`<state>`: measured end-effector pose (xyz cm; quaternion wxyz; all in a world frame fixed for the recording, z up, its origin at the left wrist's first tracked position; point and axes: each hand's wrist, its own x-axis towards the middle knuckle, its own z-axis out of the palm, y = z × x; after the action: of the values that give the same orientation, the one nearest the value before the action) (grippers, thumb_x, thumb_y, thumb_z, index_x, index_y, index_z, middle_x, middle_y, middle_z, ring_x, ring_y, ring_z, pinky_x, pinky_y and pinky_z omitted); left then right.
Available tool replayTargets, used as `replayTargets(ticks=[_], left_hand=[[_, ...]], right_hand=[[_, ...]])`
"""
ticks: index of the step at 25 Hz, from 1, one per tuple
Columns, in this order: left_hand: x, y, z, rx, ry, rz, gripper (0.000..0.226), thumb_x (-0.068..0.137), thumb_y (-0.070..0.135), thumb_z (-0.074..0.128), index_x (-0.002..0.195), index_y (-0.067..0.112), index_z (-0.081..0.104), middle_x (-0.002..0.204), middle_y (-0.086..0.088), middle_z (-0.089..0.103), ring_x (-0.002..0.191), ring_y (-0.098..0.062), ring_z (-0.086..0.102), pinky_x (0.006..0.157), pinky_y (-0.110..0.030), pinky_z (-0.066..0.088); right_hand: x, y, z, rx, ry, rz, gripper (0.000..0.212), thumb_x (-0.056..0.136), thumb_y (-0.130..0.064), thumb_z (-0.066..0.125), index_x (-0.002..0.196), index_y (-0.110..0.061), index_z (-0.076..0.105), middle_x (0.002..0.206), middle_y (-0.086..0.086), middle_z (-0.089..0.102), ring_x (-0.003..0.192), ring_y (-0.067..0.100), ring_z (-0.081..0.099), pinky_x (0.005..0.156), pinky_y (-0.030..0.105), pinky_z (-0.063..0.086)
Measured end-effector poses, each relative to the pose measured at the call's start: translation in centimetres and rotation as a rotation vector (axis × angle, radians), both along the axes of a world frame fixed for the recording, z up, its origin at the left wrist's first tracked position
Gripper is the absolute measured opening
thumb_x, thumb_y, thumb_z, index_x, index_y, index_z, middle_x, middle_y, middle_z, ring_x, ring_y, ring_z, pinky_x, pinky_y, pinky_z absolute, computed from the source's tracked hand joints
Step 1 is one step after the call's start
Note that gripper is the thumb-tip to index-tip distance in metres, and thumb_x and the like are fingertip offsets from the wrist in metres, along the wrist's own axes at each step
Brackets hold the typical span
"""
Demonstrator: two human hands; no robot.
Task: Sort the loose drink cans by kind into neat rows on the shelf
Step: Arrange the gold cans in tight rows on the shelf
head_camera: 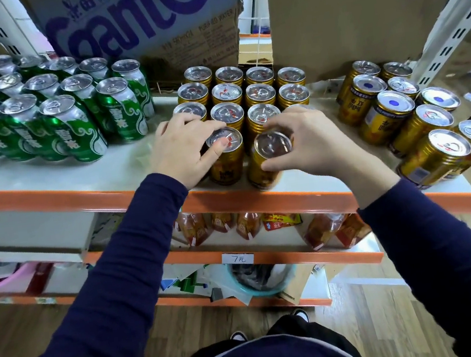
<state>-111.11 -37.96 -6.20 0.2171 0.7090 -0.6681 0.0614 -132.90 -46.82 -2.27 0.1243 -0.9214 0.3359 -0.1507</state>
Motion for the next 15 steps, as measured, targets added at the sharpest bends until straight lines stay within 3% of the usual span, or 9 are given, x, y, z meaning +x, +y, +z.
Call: replayTargets(ticks=[5,11,15], left_hand=[[-0.2,0.0,-0.5,-0.038,-0.022,0.027,0.049,0.093,0.051,0.03,0.126,0.029,0.058,0.114,0.0,0.064,0.121,-0.021,0.046,0.092,-0.042,0.03],[-0.5,0.0,-0.5,-0.031,-0.029,0.047,0.046,0.094,0.046,0.034,0.127,0.027,0.058,0.116,-0.002,0.064,0.124,-0.022,0.045,0.095,-0.043,0.03],[-0.7,0.2,-0.2,-0.031,-0.027,0.05,0.046,0.095,0.045,0.032,0.128,0.026,0.058,0.117,-0.001,0.064,0.126,-0.022,0.044,0.096,-0.043,0.029]], right_hand=[[1.0,0.1,-0.8,0.023,-0.024,-0.077,0.048,0.068,-0.046,0.08,0.103,-0.019,0.063,0.095,0.0,0.053,0.091,0.019,0.049,0.07,0.028,0.034],[0.3,0.7,-1.8,0.031,-0.142,-0.101,0.038,0.068,-0.036,0.083,0.096,-0.019,0.064,0.092,-0.006,0.053,0.083,0.01,0.047,0.068,0.02,0.03],[0.1,0.9,-2.4,0.068,-0.184,-0.088,0.042,0.07,-0.035,0.083,0.102,-0.015,0.063,0.098,-0.002,0.059,0.088,0.013,0.054,0.077,0.024,0.041]])
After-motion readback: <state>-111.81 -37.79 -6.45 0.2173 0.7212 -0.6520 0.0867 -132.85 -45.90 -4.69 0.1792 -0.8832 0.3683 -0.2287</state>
